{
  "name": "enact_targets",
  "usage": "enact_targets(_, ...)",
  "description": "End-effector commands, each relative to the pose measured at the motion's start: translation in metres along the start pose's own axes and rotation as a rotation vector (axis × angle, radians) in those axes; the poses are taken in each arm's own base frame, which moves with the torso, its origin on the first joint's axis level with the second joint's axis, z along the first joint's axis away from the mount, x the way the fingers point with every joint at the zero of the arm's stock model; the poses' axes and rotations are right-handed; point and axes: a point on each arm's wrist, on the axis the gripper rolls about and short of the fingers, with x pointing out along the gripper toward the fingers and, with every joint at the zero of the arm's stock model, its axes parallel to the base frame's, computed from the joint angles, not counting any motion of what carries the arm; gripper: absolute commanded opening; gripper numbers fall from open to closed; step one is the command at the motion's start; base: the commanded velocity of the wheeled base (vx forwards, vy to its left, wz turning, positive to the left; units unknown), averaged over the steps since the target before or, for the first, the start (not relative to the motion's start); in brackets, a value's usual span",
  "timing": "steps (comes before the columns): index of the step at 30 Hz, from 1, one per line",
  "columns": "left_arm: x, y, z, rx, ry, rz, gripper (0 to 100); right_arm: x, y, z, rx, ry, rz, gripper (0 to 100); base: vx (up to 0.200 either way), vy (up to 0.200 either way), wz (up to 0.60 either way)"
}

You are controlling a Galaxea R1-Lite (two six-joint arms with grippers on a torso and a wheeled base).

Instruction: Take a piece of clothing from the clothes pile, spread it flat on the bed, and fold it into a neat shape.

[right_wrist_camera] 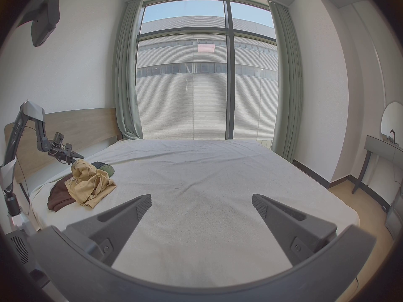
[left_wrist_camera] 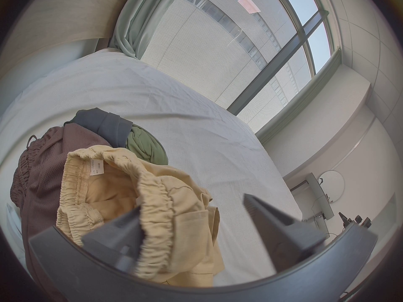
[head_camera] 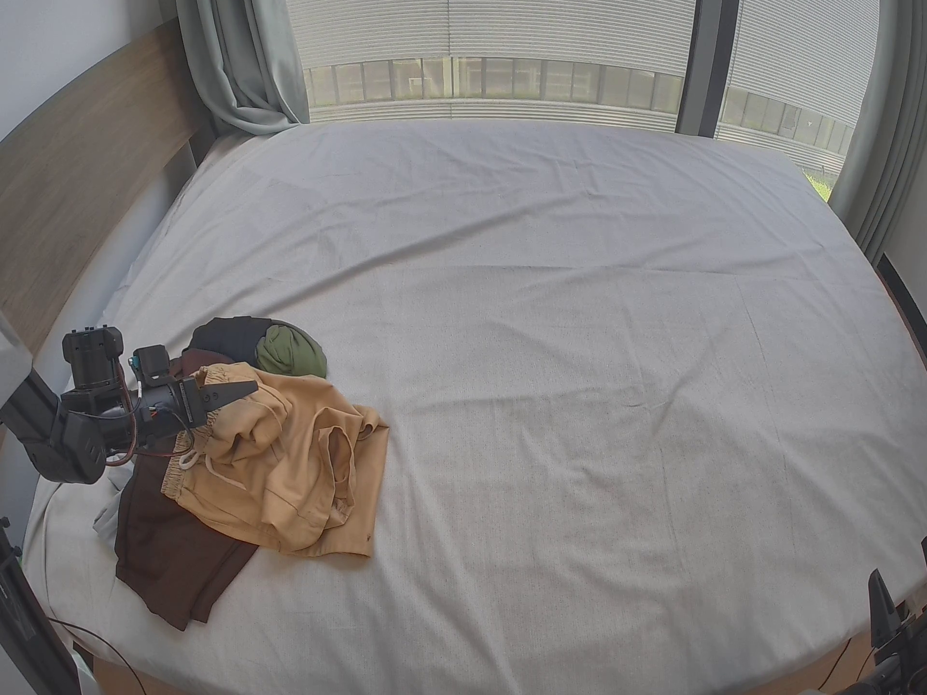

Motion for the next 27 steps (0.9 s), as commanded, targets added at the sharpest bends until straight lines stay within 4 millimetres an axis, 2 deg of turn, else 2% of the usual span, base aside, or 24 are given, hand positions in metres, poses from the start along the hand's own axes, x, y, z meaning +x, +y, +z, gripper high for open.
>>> enact_targets(1,0.004,0.004,-0.004,-0.007,0.011,0.004,0,0.0,0.0,-0.005,0.0,0.003,0.0,100,0.0,0.0,0.0)
enact_targets(8,0.005,0.005,-0.011,-0.019,0.028,-0.001,0,0.0,0.0,-0.005,0.001,0.003,0.0,100,0.0,0.0,0.0)
enact_targets(11,0.005,-0.006,-0.009,-0.002,0.023,-0.025,0,0.0,0.0,-0.005,0.0,0.003,0.0,100,0.0,0.0,0.0)
enact_targets(13,-0.003,-0.028,0.0,0.018,-0.005,-0.056,0,0.0,0.0,-0.005,0.001,0.004,0.0,100,0.0,0.0,0.0)
enact_targets(14,-0.003,-0.03,0.001,0.016,-0.006,-0.061,0,0.0,0.0,-0.005,0.001,0.003,0.0,100,0.0,0.0,0.0)
enact_targets(16,-0.011,-0.057,0.01,-0.006,-0.028,-0.108,0,0.0,0.0,-0.005,0.0,0.004,0.0,100,0.0,0.0,0.0)
enact_targets(17,-0.011,-0.057,0.01,-0.006,-0.028,-0.108,0,0.0,0.0,-0.005,0.0,0.004,0.0,100,0.0,0.0,0.0)
enact_targets(18,-0.014,-0.071,0.01,-0.018,-0.03,-0.134,0,0.0,0.0,-0.005,0.001,0.004,0.0,100,0.0,0.0,0.0)
enact_targets(19,-0.015,-0.077,0.01,-0.012,-0.029,-0.144,0,0.0,0.0,-0.005,0.001,0.006,0.0,100,0.0,0.0,0.0)
enact_targets(23,-0.017,-0.087,0.009,0.022,-0.058,-0.17,0,0.0,0.0,-0.005,0.001,0.003,0.0,100,0.0,0.0,0.0)
enact_targets(27,-0.019,-0.088,0.007,0.042,-0.078,-0.182,0,0.0,0.0,-0.005,0.001,0.003,0.0,100,0.0,0.0,0.0)
